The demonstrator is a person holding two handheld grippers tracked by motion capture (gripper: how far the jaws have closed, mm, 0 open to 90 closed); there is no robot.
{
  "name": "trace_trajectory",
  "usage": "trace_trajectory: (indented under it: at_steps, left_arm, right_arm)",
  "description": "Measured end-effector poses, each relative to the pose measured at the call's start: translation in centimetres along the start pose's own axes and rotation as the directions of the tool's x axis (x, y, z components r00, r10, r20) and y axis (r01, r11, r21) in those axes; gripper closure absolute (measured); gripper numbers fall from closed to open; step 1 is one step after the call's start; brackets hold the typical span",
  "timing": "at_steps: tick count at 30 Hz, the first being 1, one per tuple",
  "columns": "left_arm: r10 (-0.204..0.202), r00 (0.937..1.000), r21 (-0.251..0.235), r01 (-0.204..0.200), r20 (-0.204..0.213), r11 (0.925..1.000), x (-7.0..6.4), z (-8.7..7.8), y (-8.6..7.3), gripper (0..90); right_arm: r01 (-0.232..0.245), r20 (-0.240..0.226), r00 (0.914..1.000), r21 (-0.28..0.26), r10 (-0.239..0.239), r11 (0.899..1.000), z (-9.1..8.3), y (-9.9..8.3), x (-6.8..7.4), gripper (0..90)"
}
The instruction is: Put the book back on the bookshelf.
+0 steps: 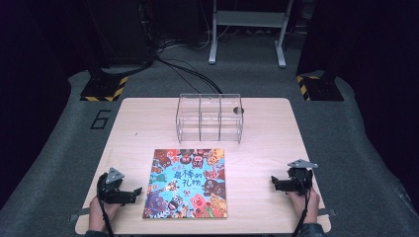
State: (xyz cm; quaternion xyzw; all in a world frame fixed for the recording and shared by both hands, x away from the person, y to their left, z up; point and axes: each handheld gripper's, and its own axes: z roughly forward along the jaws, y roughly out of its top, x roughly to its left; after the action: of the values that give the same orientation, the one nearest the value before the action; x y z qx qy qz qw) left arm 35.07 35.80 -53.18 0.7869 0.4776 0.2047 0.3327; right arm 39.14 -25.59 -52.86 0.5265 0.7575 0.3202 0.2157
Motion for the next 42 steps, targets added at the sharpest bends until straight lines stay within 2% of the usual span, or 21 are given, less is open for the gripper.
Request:
trace_trajectory:
  at_steps: [5, 6, 10, 12, 15, 17, 19, 24, 35, 37, 39, 42]
  left_arm:
    - [-0.003, 1.0000, 0.002, 0.003, -0.005, 1.0000, -0.1, 0.0, 0.0, 0.1]
    - [-0.014, 0.9997, -0.017, 0.014, -0.018, 0.9998, -0.2, 0.1, -0.1, 0.1]
    - [-0.035, 0.9987, 0.001, 0.035, -0.037, 0.9994, -0.3, 0.0, 0.1, 0.3]
    - [-0.051, 0.9974, -0.009, 0.051, -0.050, 0.9987, -0.3, 0.0, 0.0, 0.3]
    - [-0.094, 0.9955, -0.034, 0.093, -0.013, 0.9951, 0.0, -0.4, 0.2, 0.1]
    - [-0.095, 0.9954, -0.035, 0.095, -0.009, 0.9949, 0.1, -0.6, 0.4, 0.0]
    - [-0.104, 0.9945, -0.057, 0.104, -0.007, 0.9930, 0.0, -0.8, 0.7, 0.0]
    - [-0.096, 0.9952, -0.049, 0.097, 0.022, 0.9941, -0.3, -1.0, 1.7, 0.1]
    - [-0.087, 0.9923, -0.036, 0.091, 0.088, 0.9952, -2.1, 0.6, 3.0, 0.0]
    - [-0.071, 0.9930, -0.034, 0.074, 0.095, 0.9967, -2.5, 1.0, 3.2, 0.0]
    - [-0.067, 0.9920, -0.027, 0.070, 0.107, 0.9972, -3.1, 1.5, 3.3, 0.0]
    - [-0.061, 0.9916, -0.013, 0.063, 0.114, 0.9979, -3.5, 1.9, 3.4, 0.0]
  right_arm:
    - [0.002, -0.003, 1.0000, 0.000, -0.002, 1.000, 0.0, 0.0, 0.0, 0.0]
    - [0.003, -0.003, 1.0000, 0.001, -0.003, 1.000, 0.0, 0.0, 0.0, 0.0]
    - [0.002, -0.004, 1.0000, 0.000, -0.002, 1.000, 0.0, 0.0, 0.1, 0.0]
    - [0.002, -0.004, 1.0000, 0.000, -0.002, 1.000, 0.0, 0.0, 0.1, 0.0]
    - [0.002, -0.004, 1.0000, -0.001, -0.002, 1.000, 0.0, 0.0, 0.1, 0.0]
    - [0.002, -0.003, 1.0000, -0.001, -0.002, 1.000, 0.0, 0.0, 0.1, 0.0]
    - [-0.008, -0.001, 1.0000, 0.002, 0.008, 1.000, -0.1, 0.0, 0.1, 0.0]
    - [-0.007, 0.005, 1.0000, -0.002, 0.007, 1.000, 0.0, -0.1, 0.2, 0.0]
    - [0.002, 0.003, 1.0000, -0.003, -0.002, 1.000, 0.0, -0.1, 0.1, 0.0]
    - [0.004, 0.002, 1.0000, 0.000, -0.004, 1.000, 0.0, -0.1, 0.1, 0.0]
    - [0.004, 0.002, 1.0000, 0.002, -0.004, 1.000, 0.0, -0.1, 0.1, 0.0]
    - [0.012, 0.000, 0.9999, 0.006, -0.012, 1.000, -0.1, -0.1, 0.0, 0.0]
